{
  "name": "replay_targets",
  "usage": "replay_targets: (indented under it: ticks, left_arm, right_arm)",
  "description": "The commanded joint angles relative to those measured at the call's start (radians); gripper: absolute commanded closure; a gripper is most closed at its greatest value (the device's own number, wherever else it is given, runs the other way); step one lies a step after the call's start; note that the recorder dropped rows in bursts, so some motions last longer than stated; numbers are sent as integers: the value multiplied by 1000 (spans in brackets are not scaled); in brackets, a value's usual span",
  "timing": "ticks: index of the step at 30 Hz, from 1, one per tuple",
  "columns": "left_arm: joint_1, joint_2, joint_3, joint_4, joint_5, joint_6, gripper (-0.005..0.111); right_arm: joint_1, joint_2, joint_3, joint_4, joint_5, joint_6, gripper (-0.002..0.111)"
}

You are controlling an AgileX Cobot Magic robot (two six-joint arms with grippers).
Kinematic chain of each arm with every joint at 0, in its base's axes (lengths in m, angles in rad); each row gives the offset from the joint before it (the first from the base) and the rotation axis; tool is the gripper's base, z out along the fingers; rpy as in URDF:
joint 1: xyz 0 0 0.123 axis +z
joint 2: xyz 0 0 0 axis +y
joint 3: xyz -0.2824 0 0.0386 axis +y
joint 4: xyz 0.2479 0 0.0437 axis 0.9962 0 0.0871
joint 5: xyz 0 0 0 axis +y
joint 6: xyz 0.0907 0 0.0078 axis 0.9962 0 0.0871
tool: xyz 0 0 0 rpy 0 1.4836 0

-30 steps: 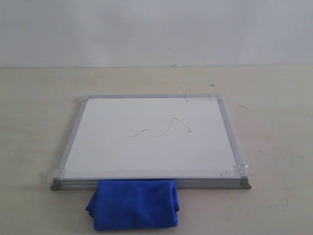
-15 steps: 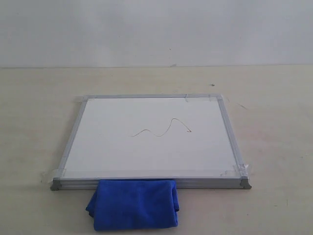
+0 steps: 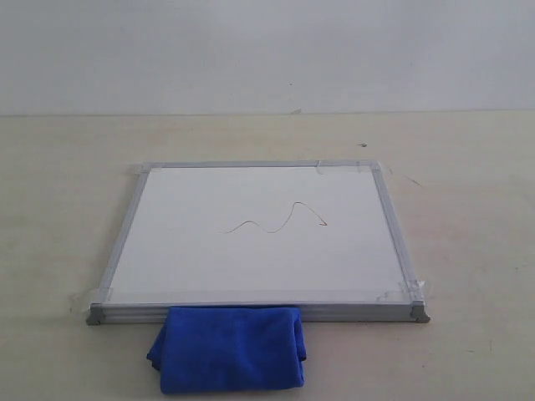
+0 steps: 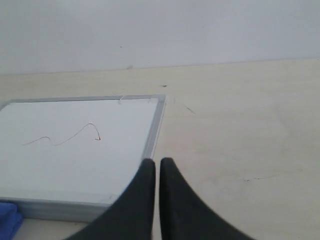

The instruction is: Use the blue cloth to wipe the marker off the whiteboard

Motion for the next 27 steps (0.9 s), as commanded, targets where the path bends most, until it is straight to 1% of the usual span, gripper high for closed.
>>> replay_targets:
  ticks: [1,11,14,17,20,23,27]
  left_arm:
    - [1,-3,4,3,-3,-9,102]
    - [1,-3,4,3,-3,-9,102]
    - [1,-3,4,3,-3,-9,102]
    - [1,-3,4,3,-3,-9,102]
    - [1,-3,4,3,-3,-9,102]
    - [1,-3,4,3,-3,-9,102]
    - [1,-3,4,3,-3,-9,102]
  right_arm:
    - [-3,-5,-71,70,-7,4,108]
    - [-3,-5,-355,112,144,4,108]
    - [-3,-5,-387,112,92,4,108]
    - [-3,-5,-386,124,-20,18,108]
    - [-3,-5,-391,214,-79,45,108]
    - [-3,4,-446,220,-92,-21,108]
    - [-3,128,-573,220,0,-138,108]
